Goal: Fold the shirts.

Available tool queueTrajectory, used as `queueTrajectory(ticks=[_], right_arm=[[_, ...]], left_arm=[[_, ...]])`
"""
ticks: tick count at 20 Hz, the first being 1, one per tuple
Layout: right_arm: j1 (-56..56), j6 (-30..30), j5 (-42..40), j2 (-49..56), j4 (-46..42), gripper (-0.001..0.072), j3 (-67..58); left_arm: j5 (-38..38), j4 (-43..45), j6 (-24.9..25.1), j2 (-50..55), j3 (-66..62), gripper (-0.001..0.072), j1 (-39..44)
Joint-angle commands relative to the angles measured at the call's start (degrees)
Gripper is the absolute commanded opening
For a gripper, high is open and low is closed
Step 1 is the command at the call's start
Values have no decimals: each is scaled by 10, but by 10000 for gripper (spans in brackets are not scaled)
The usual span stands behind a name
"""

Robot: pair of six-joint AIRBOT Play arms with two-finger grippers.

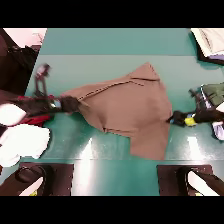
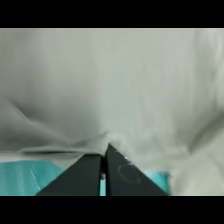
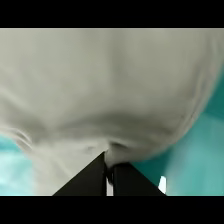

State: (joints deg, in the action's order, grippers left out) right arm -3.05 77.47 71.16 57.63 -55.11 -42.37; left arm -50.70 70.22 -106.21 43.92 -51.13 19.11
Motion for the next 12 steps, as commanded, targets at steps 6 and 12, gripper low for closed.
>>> queueTrajectory(ticks=[6, 12], right_arm=[[-87, 32, -154, -108, 0, 21, -394], [-177, 30, -151, -113, -1, 21, -648]], left_arm=[[-9, 48, 141, 0, -388, 25, -116], [0, 42, 143, -1, -624, 25, -116]])
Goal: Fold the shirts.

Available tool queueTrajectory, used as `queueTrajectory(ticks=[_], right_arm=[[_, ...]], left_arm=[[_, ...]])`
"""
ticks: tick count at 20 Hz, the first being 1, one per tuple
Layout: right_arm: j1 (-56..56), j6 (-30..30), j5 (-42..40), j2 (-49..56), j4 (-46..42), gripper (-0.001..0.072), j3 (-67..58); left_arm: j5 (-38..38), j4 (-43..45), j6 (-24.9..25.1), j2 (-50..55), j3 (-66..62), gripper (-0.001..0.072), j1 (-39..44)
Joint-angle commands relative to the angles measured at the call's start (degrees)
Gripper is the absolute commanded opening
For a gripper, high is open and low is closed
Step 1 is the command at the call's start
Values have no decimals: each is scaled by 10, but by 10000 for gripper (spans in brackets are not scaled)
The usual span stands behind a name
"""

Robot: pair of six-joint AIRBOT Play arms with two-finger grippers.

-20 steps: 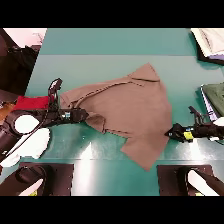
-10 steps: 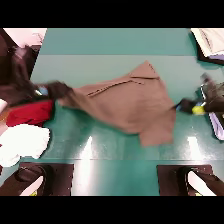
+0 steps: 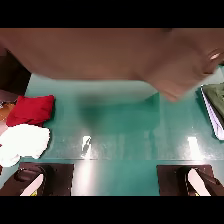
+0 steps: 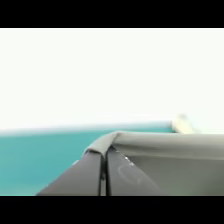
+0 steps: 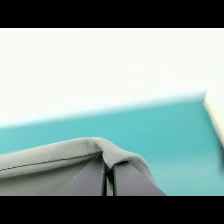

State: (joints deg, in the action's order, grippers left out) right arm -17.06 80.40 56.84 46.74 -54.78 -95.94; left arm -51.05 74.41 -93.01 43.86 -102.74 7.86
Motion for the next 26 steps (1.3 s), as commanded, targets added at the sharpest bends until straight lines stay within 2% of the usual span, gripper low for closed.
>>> queueTrajectory(ticks=[1, 3, 8, 10, 12, 13, 16, 19, 21, 23, 26], right_arm=[[-45, 1, -5, -4, -4, 21, -141], [-53, 1, 11, -9, -6, 21, -187], [-52, 1, 66, -9, -10, 19, -259], [-52, 5, 106, -9, -24, 18, -249], [-52, 19, 138, -8, -22, 17, -191], [-52, 23, 159, 1, -23, 18, -160], [-51, 41, 249, 62, -23, 17, -89], [-11, 51, 313, 158, -35, 17, -12], [38, 52, 320, 227, -84, 17, 35], [82, 51, 305, 300, -129, 18, 67], [120, 51, 212, 401, -143, 18, 60]], left_arm=[[0, -8, 11, 0, -137, 26, -3], [-15, -45, 9, -1, -183, 26, -3], [-39, -179, 11, -12, -188, 25, -3], [-79, -150, 17, -10, -163, 25, -3], [-123, -70, -26, -7, -90, 25, -3], [-147, -41, -32, 2, -47, 25, -3], [-176, -17, -36, 60, 97, 25, -3], [-148, -9, -35, 145, 210, 25, -3], [-114, -6, -29, 216, 248, 25, -3], [-72, -7, -19, 281, 250, 25, -3], [49, -7, -4, 349, 250, 25, -3]])
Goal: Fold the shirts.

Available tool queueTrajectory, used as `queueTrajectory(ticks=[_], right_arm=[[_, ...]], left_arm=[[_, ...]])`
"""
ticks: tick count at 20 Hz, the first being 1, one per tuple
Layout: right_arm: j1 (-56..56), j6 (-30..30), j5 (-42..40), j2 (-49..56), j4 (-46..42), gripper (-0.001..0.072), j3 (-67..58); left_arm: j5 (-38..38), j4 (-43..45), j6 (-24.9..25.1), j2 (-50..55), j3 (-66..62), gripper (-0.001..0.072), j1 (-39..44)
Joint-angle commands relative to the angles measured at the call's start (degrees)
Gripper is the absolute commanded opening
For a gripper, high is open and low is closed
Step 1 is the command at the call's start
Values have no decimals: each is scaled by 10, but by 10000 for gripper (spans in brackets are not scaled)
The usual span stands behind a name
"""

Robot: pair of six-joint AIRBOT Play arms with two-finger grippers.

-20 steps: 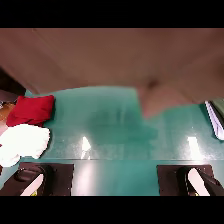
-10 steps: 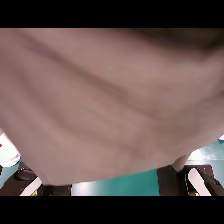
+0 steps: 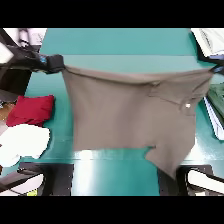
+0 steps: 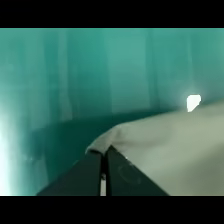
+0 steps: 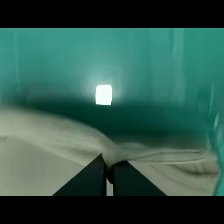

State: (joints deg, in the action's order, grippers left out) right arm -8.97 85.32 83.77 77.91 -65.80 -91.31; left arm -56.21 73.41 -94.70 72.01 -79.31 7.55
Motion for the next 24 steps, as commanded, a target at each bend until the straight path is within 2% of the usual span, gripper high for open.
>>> queueTrajectory(ticks=[1, 6, 8, 12, 14, 16, 20, 24], right_arm=[[47, 2, -93, 115, -33, 18, 0], [56, 2, -185, 189, -33, 18, -101], [52, 2, -212, 190, -34, 18, -112], [39, 1, -199, 181, -34, 17, -74], [40, -3, -203, 164, -34, 17, -15], [40, -6, -221, 142, -34, 17, 54], [42, -6, -259, 103, -34, 18, 171], [42, -6, -268, 78, -32, 21, 232]], left_arm=[[138, 3, 13, 81, 16, 25, 0], [266, 16, 17, 103, 16, 25, -1], [275, 15, 17, 103, 16, 25, -12], [179, 14, 26, 113, 16, 25, -43], [136, 12, 70, 126, 19, 25, -42], [133, -3, 97, 134, 35, 25, -36], [124, -21, 96, 144, 77, 25, -36], [100, -50, 96, 144, 103, 26, -36]])
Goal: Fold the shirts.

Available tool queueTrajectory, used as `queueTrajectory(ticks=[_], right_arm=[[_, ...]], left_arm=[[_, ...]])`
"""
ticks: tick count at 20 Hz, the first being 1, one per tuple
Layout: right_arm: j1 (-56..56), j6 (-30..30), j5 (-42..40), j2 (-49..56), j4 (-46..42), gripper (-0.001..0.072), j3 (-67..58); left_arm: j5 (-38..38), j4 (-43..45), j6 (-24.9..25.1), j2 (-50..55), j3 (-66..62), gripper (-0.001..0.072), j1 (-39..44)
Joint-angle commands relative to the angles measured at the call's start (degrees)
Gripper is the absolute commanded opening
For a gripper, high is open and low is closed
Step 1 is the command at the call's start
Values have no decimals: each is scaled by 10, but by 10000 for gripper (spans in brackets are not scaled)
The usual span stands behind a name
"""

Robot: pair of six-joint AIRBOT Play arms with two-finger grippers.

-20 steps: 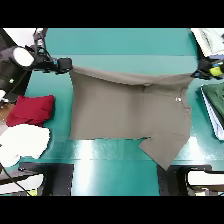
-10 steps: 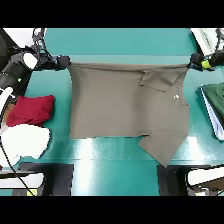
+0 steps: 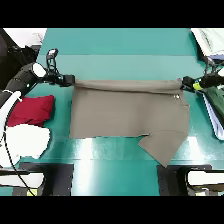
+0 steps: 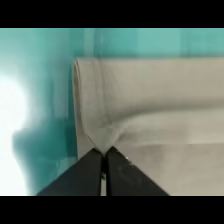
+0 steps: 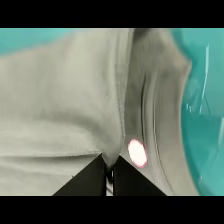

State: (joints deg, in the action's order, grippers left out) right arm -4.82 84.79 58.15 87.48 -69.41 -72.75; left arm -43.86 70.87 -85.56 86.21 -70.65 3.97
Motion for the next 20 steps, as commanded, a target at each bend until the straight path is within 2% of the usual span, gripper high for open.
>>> queueTrajectory(ticks=[1, 3, 4, 5, 6, 7, 8, 9, 12, 15, 18, 20], right_arm=[[1, 0, -10, -23, 4, 23, 53], [1, 0, 2, -30, 4, 36, 56], [-1, 0, 10, -35, 5, 153, 56], [-4, 0, 17, -43, 9, 341, 56], [-8, 0, 23, -51, 9, 429, 56], [-10, 0, 28, -62, 9, 442, 56], [-13, 0, 31, -72, 8, 441, 56], [-20, 0, 37, -84, 9, 442, 56], [-38, 0, 70, -123, 9, 441, 56], [-63, -19, 134, -169, 9, 440, 56], [-73, -35, 183, -205, 9, 439, 56], [-70, -35, 184, -223, 10, 437, 56]], left_arm=[[-41, -30, 5, 2, 16, 27, 0], [-74, -38, 5, 2, 16, 60, 0], [-89, -40, 5, 1, 16, 60, 0], [-104, -40, 4, 1, 16, 60, 0], [-116, -40, 4, 0, 16, 88, 0], [-123, -41, 1, -1, 16, 488, 0], [-129, -41, -10, -1, 16, 700, 0], [-135, -40, -10, -1, 14, 666, 0], [-174, -35, -12, -13, 5, 665, -12], [-230, -20, -2, -70, 22, 666, -41], [-274, 1, 0, -160, 124, 665, -64], [-282, -1, 1, -218, 220, 665, -79]])
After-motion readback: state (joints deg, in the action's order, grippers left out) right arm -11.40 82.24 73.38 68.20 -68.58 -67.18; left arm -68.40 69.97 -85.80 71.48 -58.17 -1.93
